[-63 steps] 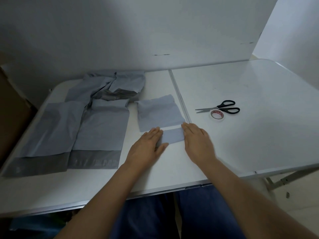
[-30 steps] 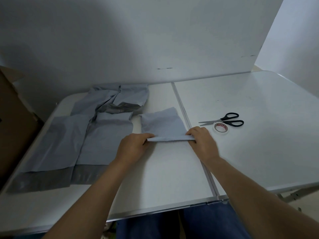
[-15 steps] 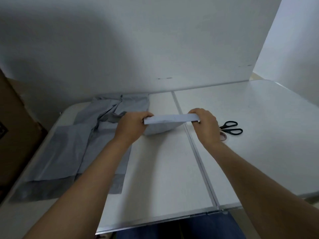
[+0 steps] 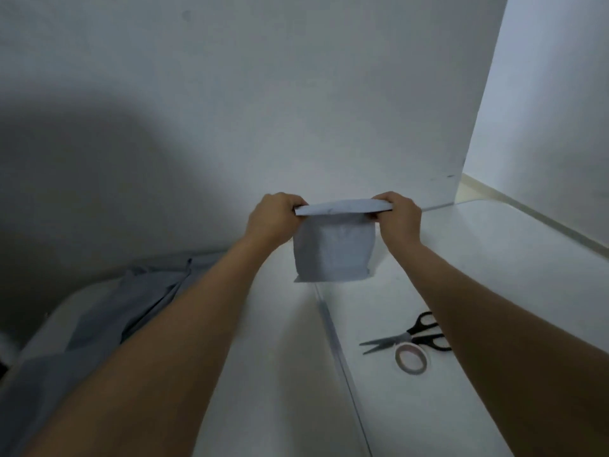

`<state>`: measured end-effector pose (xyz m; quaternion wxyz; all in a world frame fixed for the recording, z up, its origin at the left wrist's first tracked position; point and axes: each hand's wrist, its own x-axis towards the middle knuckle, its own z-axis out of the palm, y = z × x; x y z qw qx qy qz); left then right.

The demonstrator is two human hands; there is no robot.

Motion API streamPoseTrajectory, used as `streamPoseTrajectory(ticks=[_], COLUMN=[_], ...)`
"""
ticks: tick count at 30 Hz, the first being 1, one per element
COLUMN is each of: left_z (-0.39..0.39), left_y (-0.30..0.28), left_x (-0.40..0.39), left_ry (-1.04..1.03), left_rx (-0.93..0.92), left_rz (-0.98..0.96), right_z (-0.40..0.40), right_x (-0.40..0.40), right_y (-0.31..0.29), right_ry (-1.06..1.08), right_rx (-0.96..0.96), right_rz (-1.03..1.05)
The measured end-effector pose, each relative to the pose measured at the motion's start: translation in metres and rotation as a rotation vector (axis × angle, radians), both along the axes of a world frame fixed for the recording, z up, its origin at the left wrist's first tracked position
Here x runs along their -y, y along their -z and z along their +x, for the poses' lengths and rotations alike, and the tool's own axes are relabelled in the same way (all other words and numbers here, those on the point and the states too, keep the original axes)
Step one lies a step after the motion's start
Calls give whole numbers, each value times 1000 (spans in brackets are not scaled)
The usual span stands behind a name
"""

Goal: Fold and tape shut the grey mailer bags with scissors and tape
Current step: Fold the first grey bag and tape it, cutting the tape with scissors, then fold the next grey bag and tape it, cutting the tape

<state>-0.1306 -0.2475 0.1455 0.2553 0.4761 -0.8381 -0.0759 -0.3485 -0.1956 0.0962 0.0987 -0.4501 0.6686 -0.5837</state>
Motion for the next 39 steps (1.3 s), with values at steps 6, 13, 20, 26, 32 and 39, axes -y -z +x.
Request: streamPoseTrajectory(ticks=[6,13,20,26,32,39], left_z=[-58,-77,-77,-68,-63,-63], left_y=[25,127,160,173,186,186], left_x=[43,28,0,-6,-10,-8], left_ry=[-11,200,455,326,323,338], left_rx=[-47,297,341,444,372,340], left_rz=[-89,-50,-152,28,124,128], right_z=[-66,-116,-123,-109,-101,-99], right_x=[52,23,-23,-44,-48,-50], right_y=[13,94,120,140,137,136], right_ry=[55,-170,-288,-57,2,31], right_rx=[-196,-554,-753,-844,-857,-598], right_rz=[-51,124,483,498,617,699])
